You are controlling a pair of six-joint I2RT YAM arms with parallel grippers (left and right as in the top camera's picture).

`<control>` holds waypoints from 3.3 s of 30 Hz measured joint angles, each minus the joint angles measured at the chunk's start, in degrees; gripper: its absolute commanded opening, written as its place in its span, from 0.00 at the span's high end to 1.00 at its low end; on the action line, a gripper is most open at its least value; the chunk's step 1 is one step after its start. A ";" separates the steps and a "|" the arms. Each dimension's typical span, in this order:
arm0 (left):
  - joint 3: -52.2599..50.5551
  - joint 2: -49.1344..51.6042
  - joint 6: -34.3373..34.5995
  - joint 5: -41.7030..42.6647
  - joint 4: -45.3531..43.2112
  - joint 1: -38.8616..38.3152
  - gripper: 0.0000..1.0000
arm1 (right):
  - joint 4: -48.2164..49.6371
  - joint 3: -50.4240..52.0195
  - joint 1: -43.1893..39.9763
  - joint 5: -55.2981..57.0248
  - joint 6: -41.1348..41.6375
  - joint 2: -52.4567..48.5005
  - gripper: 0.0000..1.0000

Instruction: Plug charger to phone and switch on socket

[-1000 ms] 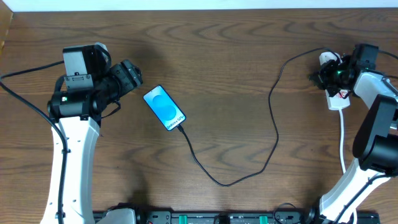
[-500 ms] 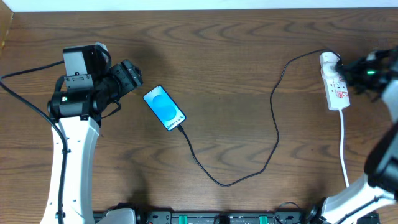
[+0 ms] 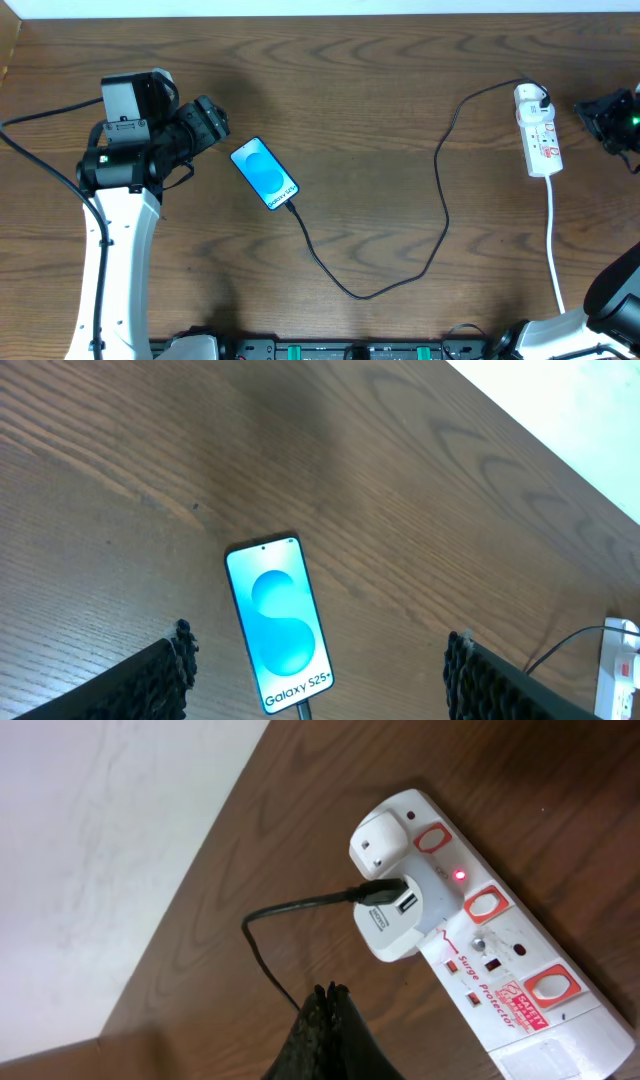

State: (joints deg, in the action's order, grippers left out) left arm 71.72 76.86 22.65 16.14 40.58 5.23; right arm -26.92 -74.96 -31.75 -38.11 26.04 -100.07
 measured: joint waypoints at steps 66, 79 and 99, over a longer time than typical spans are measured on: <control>-0.02 0.00 0.00 0.02 0.02 0.00 0.20 | -13.81 8.98 23.89 26.23 -32.54 45.13 0.01; -0.02 0.00 0.00 0.02 0.00 0.00 0.20 | 25.51 59.25 23.89 29.20 -31.98 81.42 0.01; -0.02 0.00 0.00 0.00 0.02 0.00 0.20 | 23.26 74.55 27.06 32.59 -30.62 99.12 0.01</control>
State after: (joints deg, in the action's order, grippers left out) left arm 71.70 76.86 22.65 16.14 40.60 5.23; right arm -3.66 -0.40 -4.69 -5.52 -4.58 -0.95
